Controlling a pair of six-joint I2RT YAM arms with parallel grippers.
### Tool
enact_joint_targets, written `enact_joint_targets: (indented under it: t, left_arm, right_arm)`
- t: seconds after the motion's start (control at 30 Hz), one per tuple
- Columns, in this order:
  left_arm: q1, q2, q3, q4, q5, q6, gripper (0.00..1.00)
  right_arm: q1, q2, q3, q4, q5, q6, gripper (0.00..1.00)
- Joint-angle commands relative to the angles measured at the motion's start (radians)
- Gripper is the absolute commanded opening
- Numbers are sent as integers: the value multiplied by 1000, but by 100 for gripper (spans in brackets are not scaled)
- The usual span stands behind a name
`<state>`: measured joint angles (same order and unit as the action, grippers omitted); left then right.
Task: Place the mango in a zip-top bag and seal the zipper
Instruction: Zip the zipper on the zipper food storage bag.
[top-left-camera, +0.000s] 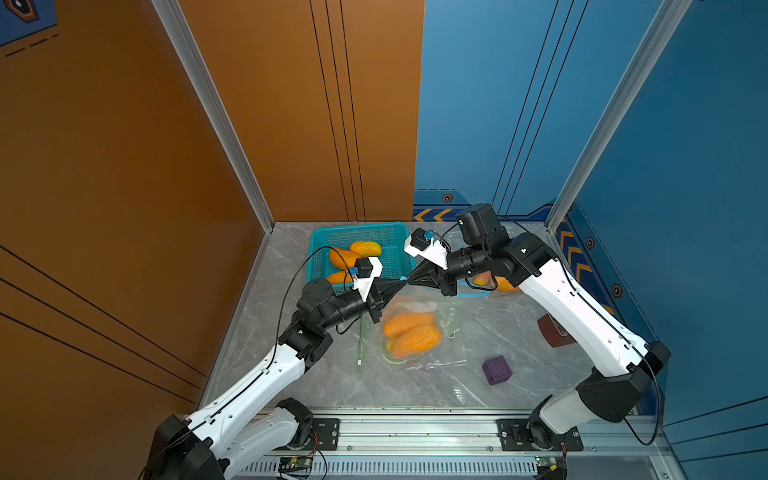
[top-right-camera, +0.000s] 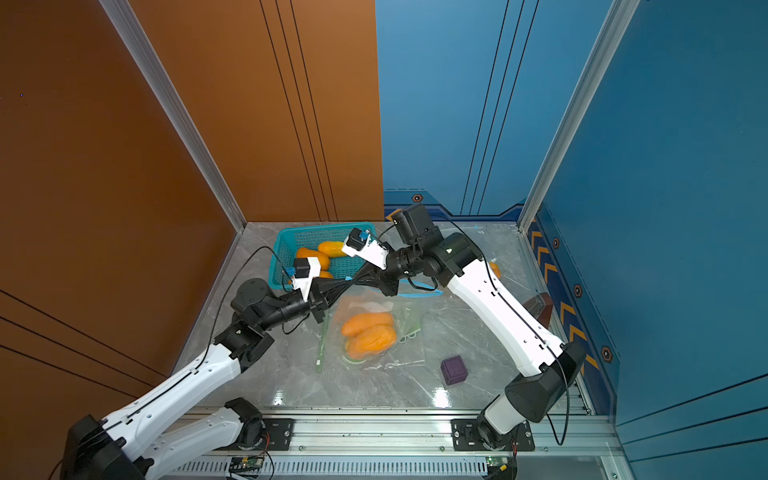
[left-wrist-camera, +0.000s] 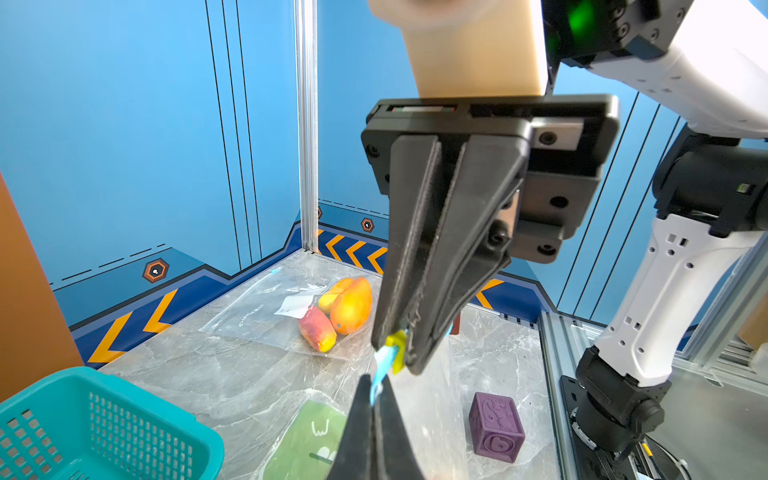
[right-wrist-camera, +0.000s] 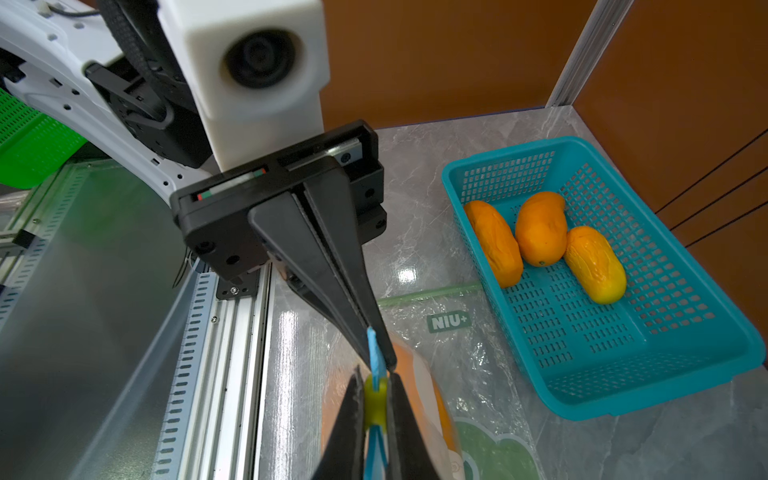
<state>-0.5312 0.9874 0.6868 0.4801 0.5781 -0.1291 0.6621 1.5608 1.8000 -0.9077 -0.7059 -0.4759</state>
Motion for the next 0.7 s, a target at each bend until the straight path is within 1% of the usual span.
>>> enact_joint_targets:
  t: [0.0, 0.1, 0.23, 0.4, 0.53, 0.67]
  left_arm:
    - [0, -23, 21, 22, -70, -3, 0]
    - [3, -35, 12, 22, -85, 4, 0]
    - [12, -45, 1, 22, -111, 2, 0]
    - [25, -52, -7, 29, -103, -4, 0]
    - [35, -52, -12, 35, -116, -12, 0]
    - [56, -61, -24, 38, -160, -28, 0]
  right_arm:
    - [10, -3, 6, -36, 60, -11, 4]
    - [14, -12, 4, -34, 114, -17, 0]
    - [15, -32, 3, -35, 161, -30, 0]
    - [13, -56, -36, -36, 211, -38, 0]
    - [3, -77, -59, -36, 232, -43, 0]
    - [-21, -108, -94, -36, 235, -39, 0]
